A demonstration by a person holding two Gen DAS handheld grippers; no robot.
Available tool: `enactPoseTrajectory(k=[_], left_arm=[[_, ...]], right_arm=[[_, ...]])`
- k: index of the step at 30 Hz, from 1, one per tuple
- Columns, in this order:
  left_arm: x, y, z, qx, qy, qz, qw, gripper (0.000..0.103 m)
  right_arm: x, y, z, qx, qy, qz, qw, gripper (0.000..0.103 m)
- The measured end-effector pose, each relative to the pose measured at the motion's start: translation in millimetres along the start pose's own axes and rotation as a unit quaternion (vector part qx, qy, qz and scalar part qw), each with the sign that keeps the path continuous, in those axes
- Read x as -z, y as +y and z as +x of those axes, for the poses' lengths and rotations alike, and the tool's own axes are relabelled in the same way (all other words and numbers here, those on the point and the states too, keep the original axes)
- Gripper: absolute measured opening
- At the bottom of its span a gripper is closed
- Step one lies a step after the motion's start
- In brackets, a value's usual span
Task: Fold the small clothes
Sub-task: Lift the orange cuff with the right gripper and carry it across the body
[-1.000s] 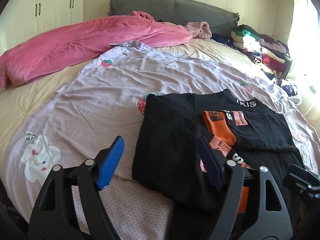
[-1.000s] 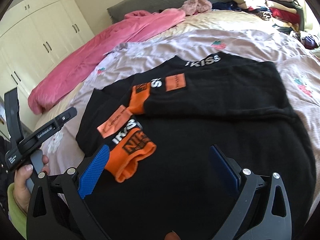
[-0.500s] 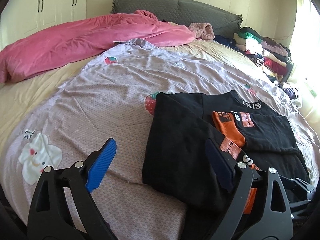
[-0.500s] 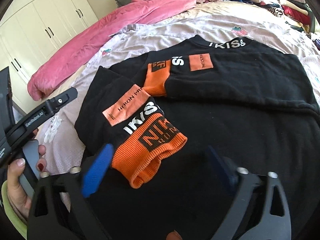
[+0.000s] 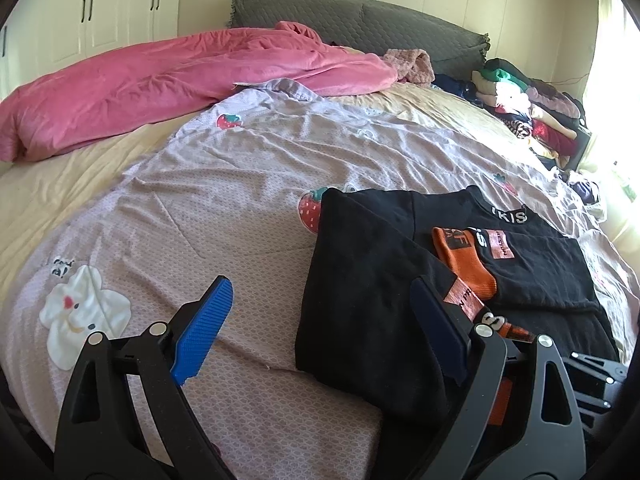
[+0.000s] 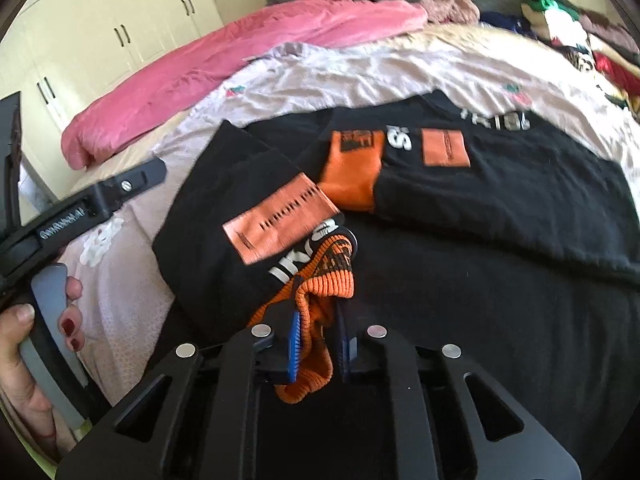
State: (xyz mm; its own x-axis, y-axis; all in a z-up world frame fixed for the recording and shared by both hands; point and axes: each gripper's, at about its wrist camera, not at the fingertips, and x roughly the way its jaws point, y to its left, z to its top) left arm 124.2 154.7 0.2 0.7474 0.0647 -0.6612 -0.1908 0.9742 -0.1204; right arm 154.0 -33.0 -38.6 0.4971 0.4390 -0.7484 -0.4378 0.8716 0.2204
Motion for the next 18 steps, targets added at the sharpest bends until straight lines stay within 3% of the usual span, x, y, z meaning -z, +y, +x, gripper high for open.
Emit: enactPoseTrajectory(k=[10, 18], left_arm=[[-2, 0, -3, 0.005, -0.011, 0.003, 0.9999, 0.086], [0, -1, -7, 0.017, -0.015, -0.004, 0.9997, 0.086]], right_arm=[[-33, -1, -34, -0.004, -0.054, -0.035, 0.998, 0.012], [-70, -12, -66, 0.035, -0.093, -0.091, 0.991, 0.011]])
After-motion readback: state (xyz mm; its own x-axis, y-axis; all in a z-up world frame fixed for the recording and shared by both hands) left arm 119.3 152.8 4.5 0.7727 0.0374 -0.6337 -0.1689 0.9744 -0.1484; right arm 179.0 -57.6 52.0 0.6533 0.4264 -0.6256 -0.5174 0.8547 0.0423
